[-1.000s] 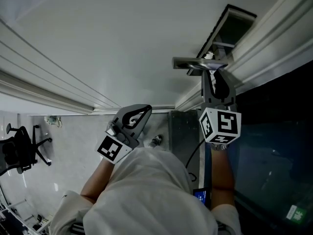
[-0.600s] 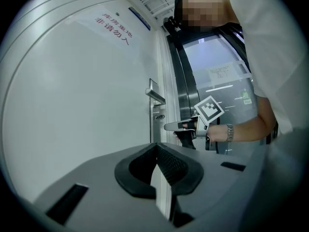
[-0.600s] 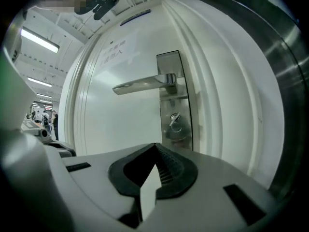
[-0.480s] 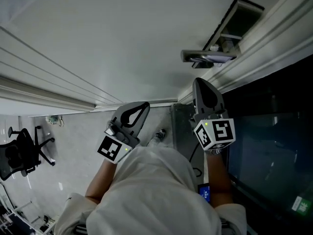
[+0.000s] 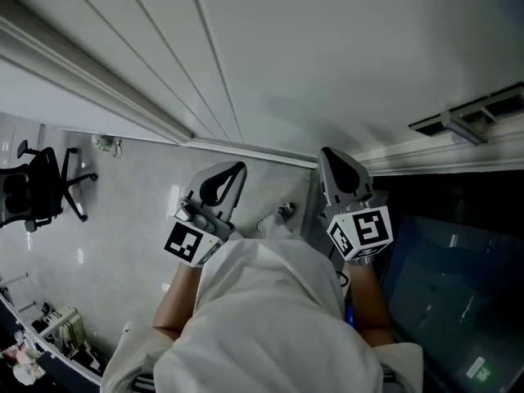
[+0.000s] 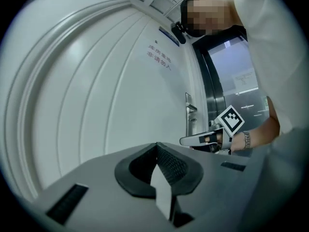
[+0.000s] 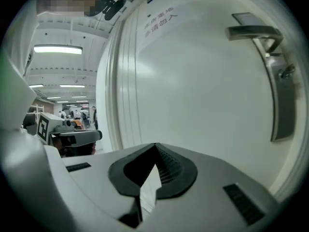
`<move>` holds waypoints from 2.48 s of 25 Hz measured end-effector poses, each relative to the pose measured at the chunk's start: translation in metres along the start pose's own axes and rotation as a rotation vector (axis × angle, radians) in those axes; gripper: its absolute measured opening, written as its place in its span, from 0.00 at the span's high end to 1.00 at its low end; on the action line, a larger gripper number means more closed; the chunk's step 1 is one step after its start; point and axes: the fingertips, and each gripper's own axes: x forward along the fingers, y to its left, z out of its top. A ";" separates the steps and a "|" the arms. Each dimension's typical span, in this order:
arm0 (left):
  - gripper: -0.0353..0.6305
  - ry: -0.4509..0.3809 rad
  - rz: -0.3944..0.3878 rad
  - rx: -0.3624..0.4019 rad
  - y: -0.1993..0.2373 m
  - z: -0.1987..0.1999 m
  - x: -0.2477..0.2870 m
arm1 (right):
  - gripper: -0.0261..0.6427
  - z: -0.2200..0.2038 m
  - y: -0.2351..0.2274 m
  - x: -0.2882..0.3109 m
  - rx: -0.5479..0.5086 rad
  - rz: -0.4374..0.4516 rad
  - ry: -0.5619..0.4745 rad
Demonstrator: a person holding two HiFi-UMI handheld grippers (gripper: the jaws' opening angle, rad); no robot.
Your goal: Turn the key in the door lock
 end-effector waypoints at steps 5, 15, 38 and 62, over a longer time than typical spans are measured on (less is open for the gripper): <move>0.94 -0.007 0.114 -0.015 0.043 -0.009 -0.073 | 0.96 -0.023 0.099 0.043 -0.025 0.212 0.078; 0.94 0.007 0.380 -0.060 0.120 -0.020 -0.269 | 0.96 -0.026 0.328 0.080 -0.144 0.639 0.114; 0.94 -0.029 0.822 -0.082 0.145 -0.014 -0.468 | 0.96 -0.021 0.562 0.116 -0.380 1.332 0.214; 0.94 -0.071 1.200 -0.125 0.276 -0.008 -0.598 | 0.96 -0.063 0.718 0.191 -0.205 1.428 0.311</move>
